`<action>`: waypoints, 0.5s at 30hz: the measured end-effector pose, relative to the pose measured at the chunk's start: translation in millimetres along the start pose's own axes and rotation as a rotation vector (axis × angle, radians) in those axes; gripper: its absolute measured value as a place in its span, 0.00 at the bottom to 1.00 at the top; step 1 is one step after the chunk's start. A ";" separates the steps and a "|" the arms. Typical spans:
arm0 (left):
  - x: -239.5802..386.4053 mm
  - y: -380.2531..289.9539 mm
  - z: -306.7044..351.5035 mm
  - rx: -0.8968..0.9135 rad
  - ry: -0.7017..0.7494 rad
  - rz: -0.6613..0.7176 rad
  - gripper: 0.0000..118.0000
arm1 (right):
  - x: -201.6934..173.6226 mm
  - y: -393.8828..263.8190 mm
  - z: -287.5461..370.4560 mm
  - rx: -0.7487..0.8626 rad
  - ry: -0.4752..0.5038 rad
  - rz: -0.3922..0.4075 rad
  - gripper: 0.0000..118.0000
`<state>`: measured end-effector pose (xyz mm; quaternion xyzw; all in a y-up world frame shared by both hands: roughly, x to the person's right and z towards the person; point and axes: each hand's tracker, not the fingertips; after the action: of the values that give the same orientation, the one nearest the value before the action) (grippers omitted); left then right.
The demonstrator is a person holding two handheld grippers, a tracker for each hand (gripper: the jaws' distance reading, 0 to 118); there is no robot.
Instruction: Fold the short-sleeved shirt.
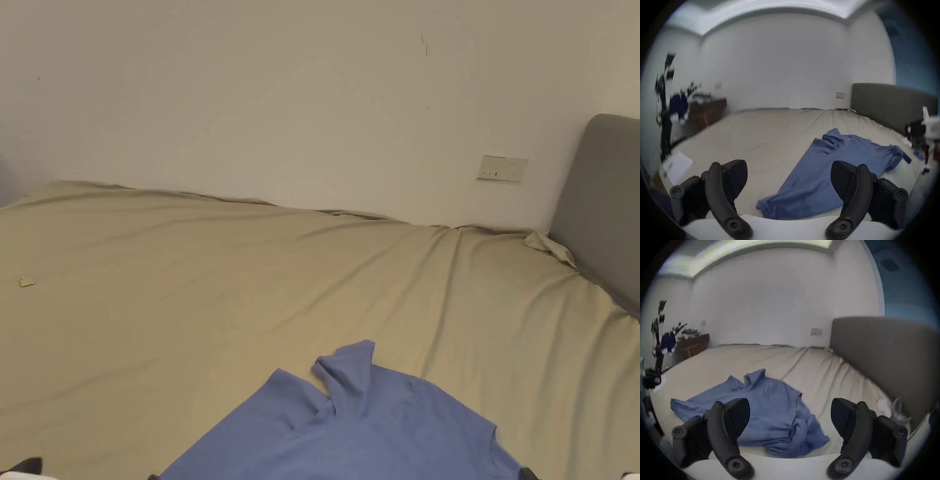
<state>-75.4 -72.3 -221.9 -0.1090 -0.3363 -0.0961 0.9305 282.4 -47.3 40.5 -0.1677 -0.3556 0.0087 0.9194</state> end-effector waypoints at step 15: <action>-33.7 -1.1 9.9 -0.057 0.031 0.061 0.68 | -14.0 -15.6 35.4 0.064 0.037 -0.054 0.05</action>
<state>-107.2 -67.1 -236.2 -0.1442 -0.3154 -0.0792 0.9346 247.1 -53.3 60.7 -0.1288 -0.3425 -0.0079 0.9306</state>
